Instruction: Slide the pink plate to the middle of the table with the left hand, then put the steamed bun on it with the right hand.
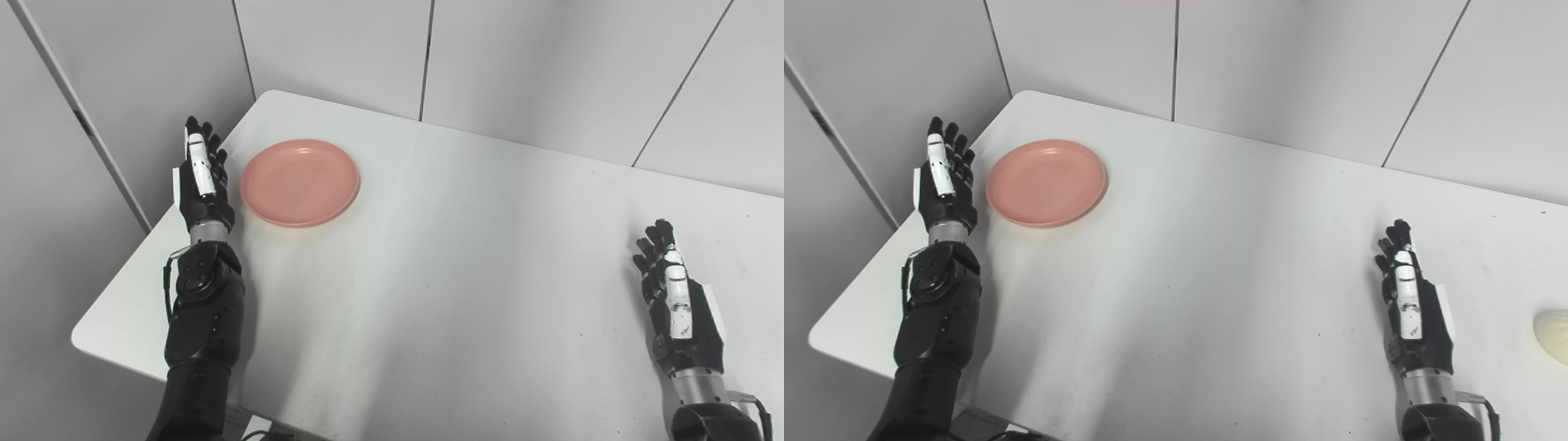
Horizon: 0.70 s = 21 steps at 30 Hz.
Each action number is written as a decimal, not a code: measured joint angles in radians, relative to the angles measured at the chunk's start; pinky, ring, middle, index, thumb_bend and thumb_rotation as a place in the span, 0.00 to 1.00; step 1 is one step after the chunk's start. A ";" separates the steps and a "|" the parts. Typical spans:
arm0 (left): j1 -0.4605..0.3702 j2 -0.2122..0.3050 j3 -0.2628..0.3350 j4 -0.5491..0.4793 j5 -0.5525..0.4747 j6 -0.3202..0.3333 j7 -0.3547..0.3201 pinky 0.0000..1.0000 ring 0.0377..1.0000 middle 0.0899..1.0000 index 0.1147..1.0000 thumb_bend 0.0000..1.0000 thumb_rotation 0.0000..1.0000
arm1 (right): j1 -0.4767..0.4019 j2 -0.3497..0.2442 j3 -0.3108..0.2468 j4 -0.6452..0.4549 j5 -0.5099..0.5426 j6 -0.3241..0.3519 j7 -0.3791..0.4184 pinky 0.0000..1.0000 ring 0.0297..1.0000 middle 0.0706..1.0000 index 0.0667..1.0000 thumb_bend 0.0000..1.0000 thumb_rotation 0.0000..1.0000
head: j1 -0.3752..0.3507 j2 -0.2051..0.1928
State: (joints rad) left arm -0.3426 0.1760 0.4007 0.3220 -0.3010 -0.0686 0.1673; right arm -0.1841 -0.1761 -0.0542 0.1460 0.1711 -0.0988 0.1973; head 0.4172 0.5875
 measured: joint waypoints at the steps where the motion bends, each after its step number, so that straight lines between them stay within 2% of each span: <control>1: 0.000 0.002 -0.001 0.008 -0.001 0.002 0.000 1.00 0.98 0.97 0.99 0.43 1.00 | 0.000 0.000 0.000 0.000 0.000 0.000 0.000 1.00 1.00 1.00 1.00 0.12 1.00 | -0.002 0.000; 14: -0.041 0.034 -0.022 0.093 -0.023 0.009 -0.048 0.99 0.97 0.96 0.97 0.39 1.00 | 0.000 0.000 -0.001 0.002 0.000 0.000 -0.001 1.00 1.00 1.00 1.00 0.12 1.00 | -0.008 0.003; 21: -0.066 0.049 -0.058 0.131 -0.023 0.027 -0.101 0.99 0.96 0.94 0.95 0.38 1.00 | 0.000 0.000 0.000 0.001 0.000 0.000 0.000 1.00 1.00 1.00 1.00 0.13 1.00 | -0.015 0.003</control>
State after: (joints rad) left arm -0.4085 0.2254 0.3427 0.4528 -0.3245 -0.0413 0.0664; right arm -0.1838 -0.1765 -0.0543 0.1470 0.1709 -0.0988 0.1969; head 0.4019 0.5906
